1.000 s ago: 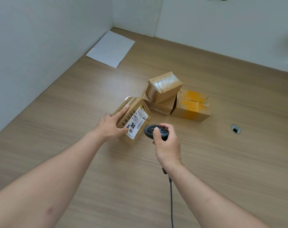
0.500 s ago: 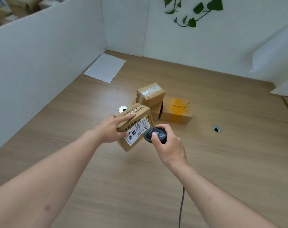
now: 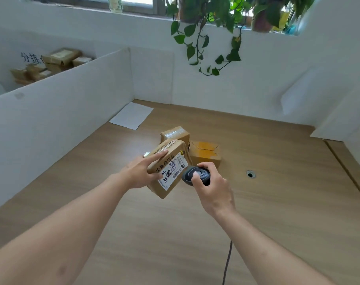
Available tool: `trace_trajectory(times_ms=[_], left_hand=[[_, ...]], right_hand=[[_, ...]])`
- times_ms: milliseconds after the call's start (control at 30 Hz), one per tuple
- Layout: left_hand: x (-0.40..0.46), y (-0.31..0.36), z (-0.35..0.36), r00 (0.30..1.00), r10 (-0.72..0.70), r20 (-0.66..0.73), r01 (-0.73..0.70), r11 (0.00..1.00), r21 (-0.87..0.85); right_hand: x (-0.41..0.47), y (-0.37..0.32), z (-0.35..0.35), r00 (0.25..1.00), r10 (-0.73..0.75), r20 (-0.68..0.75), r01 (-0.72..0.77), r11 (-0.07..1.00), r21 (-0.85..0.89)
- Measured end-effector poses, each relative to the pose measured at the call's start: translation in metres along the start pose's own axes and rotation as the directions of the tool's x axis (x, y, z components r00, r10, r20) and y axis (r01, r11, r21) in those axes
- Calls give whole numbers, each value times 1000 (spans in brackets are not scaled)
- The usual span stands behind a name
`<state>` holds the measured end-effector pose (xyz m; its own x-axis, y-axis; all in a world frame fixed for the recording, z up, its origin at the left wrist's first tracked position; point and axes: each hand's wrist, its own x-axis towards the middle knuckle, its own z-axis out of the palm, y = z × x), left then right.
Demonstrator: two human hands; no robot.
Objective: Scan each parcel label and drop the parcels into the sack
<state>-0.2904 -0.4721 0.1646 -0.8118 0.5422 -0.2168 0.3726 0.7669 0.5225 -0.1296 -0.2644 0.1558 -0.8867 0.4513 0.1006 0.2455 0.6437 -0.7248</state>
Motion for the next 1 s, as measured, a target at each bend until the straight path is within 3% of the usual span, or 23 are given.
trace_trajectory(times_ms=[133,267,600,800,1000], left_hand=[[-42,29,17,997,-33,-75,24,992,-128],[-98,68,45,977,-128,-172,81,963,-255],[-247,109,120,886,-361,-289,242,895,-375],[-345,97,145,805,-514,-296,378,829,-412],[-441,64,167,718,-609,-337,424,767,-482]], right_hand=[[-21,2,-22,996,48,-69,-26,957,289],[-51,11,-40,997,51,-55,-23,901,432],[-157,36,-67,979,-124,159,35,881,472],[-221,20,-56,922,-264,284,91,860,502],[-294,-14,-29,854,-345,388,98,840,533]])
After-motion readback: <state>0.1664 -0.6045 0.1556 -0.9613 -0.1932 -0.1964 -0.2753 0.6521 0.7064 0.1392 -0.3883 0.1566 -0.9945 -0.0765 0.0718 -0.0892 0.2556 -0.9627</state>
